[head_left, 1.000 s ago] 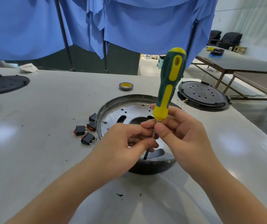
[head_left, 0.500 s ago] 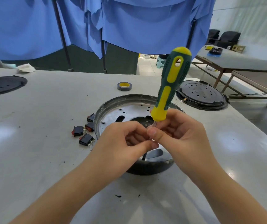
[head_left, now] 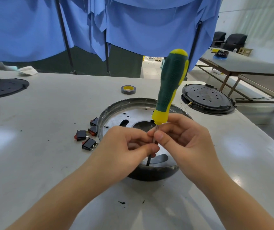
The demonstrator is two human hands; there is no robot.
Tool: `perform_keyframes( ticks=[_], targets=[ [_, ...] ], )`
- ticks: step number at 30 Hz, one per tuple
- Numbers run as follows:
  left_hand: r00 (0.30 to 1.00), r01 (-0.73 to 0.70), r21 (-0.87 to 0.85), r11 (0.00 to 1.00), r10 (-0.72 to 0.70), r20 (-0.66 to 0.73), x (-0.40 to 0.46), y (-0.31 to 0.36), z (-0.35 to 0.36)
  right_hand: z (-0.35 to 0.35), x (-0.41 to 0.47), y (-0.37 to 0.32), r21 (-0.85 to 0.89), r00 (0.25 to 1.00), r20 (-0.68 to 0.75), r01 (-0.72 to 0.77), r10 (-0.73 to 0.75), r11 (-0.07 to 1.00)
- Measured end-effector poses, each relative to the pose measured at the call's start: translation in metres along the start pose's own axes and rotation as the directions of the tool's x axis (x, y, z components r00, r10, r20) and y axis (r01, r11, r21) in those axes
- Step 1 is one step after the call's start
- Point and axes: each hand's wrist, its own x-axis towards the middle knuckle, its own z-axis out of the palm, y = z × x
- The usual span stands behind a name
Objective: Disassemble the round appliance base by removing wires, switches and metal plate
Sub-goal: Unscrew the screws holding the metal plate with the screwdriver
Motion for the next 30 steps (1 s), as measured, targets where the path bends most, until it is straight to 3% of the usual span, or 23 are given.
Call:
perform_keyframes(
  ticks=[4,8,13,22,30],
  targets=[
    [0.996,-0.031,0.015,0.999,0.032,-0.08,-0.0012,0.0006,0.0044,-0.0008,-0.001,-0.0008,0.031,0.999,0.034,-0.015,0.014,0.999],
    [0.992,-0.106,0.09,0.99,0.112,-0.062,-0.0018,0.0029,0.0052,0.0018,-0.0003,0.0025,0.065,1.0,0.022,-0.022,0.021,0.998],
    [0.991,-0.092,0.086,0.992,0.1,-0.093,-0.0012,0.0019,0.0048,0.0009,-0.0003,0.0053,0.043,1.0,0.013,-0.025,0.024,0.999],
    [0.994,-0.044,0.059,0.997,0.038,0.1,0.0008,0.0003,-0.0026,-0.0001,-0.0005,0.0056,-0.014,0.999,-0.035,-0.012,0.011,1.0],
    [0.998,0.0,0.065,0.998,0.004,-0.06,0.0014,-0.0009,0.0036,-0.0008,0.0,-0.001,0.037,0.997,0.035,-0.063,0.062,0.997]
  ],
)
